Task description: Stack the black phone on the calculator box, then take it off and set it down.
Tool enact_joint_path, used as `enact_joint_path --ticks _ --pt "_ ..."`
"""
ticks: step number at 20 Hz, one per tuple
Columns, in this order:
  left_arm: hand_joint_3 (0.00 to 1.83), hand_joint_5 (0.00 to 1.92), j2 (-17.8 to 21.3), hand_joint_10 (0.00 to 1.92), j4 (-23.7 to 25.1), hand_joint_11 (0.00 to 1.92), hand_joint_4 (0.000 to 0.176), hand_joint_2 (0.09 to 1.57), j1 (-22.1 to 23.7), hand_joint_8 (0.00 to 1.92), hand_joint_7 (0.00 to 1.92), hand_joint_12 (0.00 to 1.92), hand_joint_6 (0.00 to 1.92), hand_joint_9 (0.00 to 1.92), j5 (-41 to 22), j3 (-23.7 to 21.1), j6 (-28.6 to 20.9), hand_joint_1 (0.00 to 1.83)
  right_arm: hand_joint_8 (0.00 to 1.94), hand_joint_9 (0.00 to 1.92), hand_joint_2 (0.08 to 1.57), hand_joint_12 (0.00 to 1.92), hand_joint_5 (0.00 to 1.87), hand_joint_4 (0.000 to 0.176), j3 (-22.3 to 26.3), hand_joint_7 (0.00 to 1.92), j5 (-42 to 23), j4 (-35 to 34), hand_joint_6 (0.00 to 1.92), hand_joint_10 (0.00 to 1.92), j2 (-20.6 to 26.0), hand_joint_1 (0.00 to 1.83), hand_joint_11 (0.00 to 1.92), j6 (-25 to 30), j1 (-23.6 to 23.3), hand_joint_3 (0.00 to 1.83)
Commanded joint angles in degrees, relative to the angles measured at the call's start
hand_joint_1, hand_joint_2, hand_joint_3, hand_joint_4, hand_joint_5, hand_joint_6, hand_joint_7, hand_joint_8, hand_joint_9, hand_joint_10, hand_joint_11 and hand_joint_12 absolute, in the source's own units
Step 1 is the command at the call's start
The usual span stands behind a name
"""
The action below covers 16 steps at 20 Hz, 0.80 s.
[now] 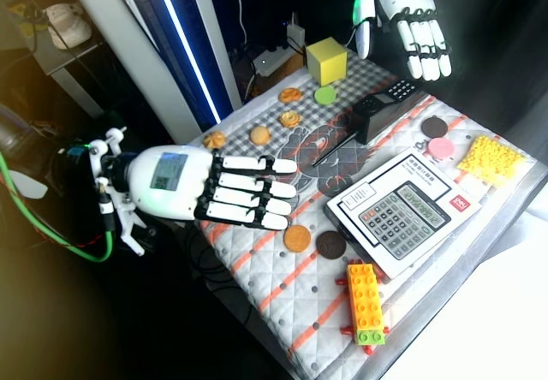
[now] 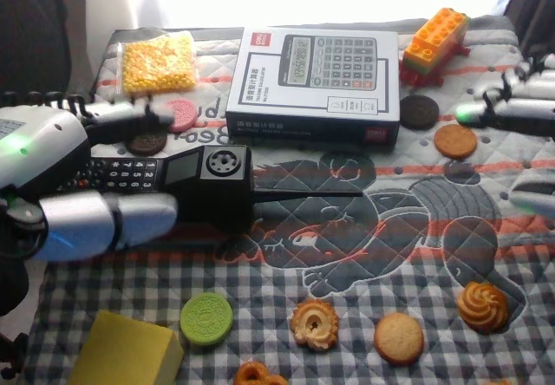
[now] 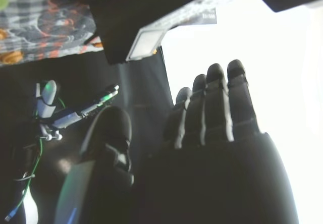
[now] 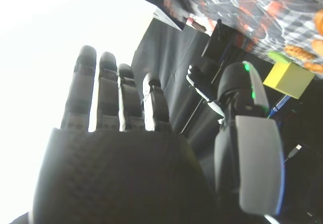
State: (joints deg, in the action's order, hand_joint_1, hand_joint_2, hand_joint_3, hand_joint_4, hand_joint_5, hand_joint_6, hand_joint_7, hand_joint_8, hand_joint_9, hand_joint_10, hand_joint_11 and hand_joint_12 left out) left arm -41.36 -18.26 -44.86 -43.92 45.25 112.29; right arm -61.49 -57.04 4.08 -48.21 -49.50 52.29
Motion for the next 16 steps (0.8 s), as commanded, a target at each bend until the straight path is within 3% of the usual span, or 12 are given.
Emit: enact_joint_path --ticks 1,2,4,5,6,8,11,12,13,15,16 --pt "0.00 0.45 -0.19 0.06 0.66 0.08 0.043 1.12 0.77 0.00 0.49 1.06 0.00 0.54 -6.14 0.56 -0.24 0.55 0.00 0.71 1.32 0.88 0.57 0.022 -0.32 0.57 -6.74 -1.41 0.00 0.01 0.18 0.57 0.39 -0.03 -0.63 0.00" --pt "0.00 0.42 -0.26 0.04 0.68 0.03 0.055 1.10 1.08 0.00 0.46 1.04 0.00 0.52 -5.93 0.86 -0.24 0.59 0.00 0.72 1.32 0.92 0.57 0.018 -0.32 0.57 -6.73 -1.43 0.00 0.01 0.18 0.58 0.39 -0.03 -0.63 0.00" --pt "0.00 0.14 -0.79 0.02 0.53 0.00 0.162 0.96 2.04 0.01 0.29 0.41 0.01 0.33 -5.34 1.79 -0.24 0.65 0.00 0.64 1.34 0.85 0.60 0.000 -0.32 0.57 -6.73 -1.43 0.00 0.00 0.16 0.57 0.32 -0.03 -0.61 0.00" --pt "0.00 0.08 -1.24 0.01 0.52 0.00 0.173 0.93 2.82 0.00 0.25 0.20 0.01 0.29 -4.44 2.39 -0.24 0.68 0.00 0.62 1.34 0.80 0.61 0.000 -0.30 0.57 -6.73 -1.42 0.00 0.00 0.13 0.55 0.33 -0.03 -0.61 0.00" --pt "0.00 0.03 -1.71 0.00 0.52 0.00 0.175 0.90 3.50 0.00 0.22 0.09 0.00 0.23 -3.53 2.99 -0.24 0.69 0.00 0.63 1.34 0.79 0.62 0.000 -0.30 0.57 -6.73 -1.41 0.00 0.00 0.13 0.56 0.32 -0.03 -0.61 0.00" --pt "0.00 0.03 -2.93 0.00 0.55 0.00 0.176 0.85 5.48 0.00 0.20 0.07 0.00 0.21 -0.78 4.64 -0.24 0.78 0.00 0.66 1.35 0.81 0.62 0.000 -0.30 0.59 -6.73 -1.41 0.00 0.01 0.13 0.61 0.38 -0.02 -0.59 0.00" --pt "0.01 0.03 -4.62 0.00 0.59 0.05 0.176 0.87 7.57 0.00 0.15 0.09 0.01 0.17 2.88 6.84 -0.24 0.69 0.00 0.63 1.35 0.84 0.63 0.000 -0.26 0.58 -6.73 -1.41 0.00 0.00 0.14 0.59 0.31 -0.01 -0.54 0.00" --pt "0.01 0.11 -5.29 0.00 0.94 0.01 0.146 0.89 8.32 0.00 0.17 0.26 0.01 0.23 4.65 7.62 -0.24 0.67 0.00 0.66 1.35 0.91 0.63 0.000 -0.25 0.57 -6.73 -1.40 0.00 0.00 0.14 0.58 0.32 -0.01 -0.51 0.00" --pt "0.00 0.18 -5.72 0.00 1.09 0.00 0.127 0.91 8.85 0.00 0.20 0.38 0.00 0.26 5.92 8.06 0.24 0.66 0.00 0.66 1.35 0.92 0.63 0.000 -0.23 0.57 -6.73 -1.39 0.00 0.00 0.14 0.60 0.32 -0.01 -0.49 0.00" --pt "0.01 0.10 -6.79 0.01 -0.35 0.00 0.171 0.95 10.16 0.00 0.21 0.49 0.00 0.30 8.96 8.24 7.25 0.61 0.00 0.65 1.35 0.88 0.64 0.000 -0.20 0.57 -6.73 -1.39 0.00 0.00 0.14 0.60 0.35 -0.01 -0.46 0.00" --pt "0.00 0.13 -7.47 0.02 -1.04 0.00 0.175 0.93 10.73 0.01 0.33 0.56 0.00 0.40 10.33 8.32 10.94 0.63 0.00 0.62 1.36 0.86 0.63 0.000 -0.18 0.57 -6.73 -1.39 0.00 0.00 0.14 0.59 0.31 -0.01 -0.42 0.00"
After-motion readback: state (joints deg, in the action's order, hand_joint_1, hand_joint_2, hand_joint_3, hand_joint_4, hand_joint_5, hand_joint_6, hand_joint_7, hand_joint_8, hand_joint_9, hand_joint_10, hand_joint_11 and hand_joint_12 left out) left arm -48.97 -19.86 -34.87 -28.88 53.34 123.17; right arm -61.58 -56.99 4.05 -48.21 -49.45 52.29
